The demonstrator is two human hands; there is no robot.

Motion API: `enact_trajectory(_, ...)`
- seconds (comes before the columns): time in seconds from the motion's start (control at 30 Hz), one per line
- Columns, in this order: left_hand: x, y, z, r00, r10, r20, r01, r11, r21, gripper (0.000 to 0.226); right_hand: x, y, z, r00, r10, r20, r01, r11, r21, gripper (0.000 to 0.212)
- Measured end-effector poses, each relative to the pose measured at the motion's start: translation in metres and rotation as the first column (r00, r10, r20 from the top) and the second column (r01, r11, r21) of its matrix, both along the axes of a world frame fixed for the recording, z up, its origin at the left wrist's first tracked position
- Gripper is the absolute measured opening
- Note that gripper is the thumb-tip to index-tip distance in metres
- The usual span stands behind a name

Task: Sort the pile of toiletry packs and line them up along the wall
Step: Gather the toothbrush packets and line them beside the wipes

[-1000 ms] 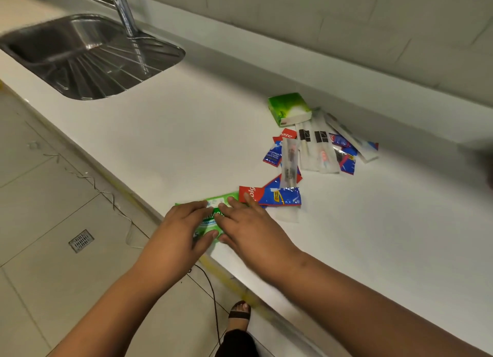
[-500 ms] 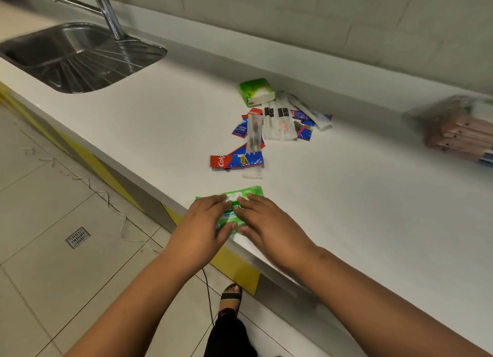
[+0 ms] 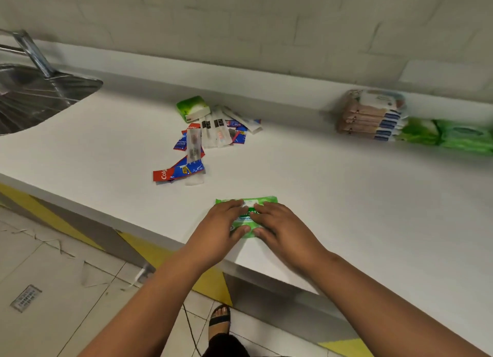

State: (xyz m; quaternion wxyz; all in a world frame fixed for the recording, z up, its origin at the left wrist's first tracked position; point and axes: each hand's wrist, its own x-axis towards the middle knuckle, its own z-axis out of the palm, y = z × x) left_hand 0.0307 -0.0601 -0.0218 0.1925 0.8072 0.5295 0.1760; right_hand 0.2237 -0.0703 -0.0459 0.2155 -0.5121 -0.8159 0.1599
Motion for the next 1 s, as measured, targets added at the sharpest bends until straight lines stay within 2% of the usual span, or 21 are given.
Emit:
enact_trajectory(0.2,0.049,0.010,-0.003,0.982,-0.180,0.055,0.180,0.984,-0.008,0.045,0.048,-0.021,0.000,0.984,-0.174,-0.045,0.174,0.985,0.001,0.033)
enact_trajectory(0.43,0.107,0.025,-0.005,0.922,-0.372,0.107,0.374,0.927,0.003,0.041,0.096,-0.043,-0.005,0.918,-0.386,-0.088,0.387,0.922,0.003,0.030)
enact_trajectory(0.67,0.166,0.059,-0.015,0.840,-0.521,0.149,0.523,0.852,0.029,0.037,0.136,-0.044,-0.003,0.830,-0.535,-0.156,0.543,0.839,0.009,0.037)
enact_trajectory(0.83,0.210,0.083,-0.020,0.784,-0.602,0.153,0.603,0.796,0.044,0.038,0.162,-0.035,0.001,0.750,-0.637,-0.179,0.653,0.757,0.038,0.030)
enact_trajectory(1.0,0.247,0.101,-0.023,0.716,-0.673,0.184,0.673,0.736,0.071,0.037,0.186,-0.030,-0.002,0.673,-0.715,-0.190,0.732,0.681,0.033,0.036)
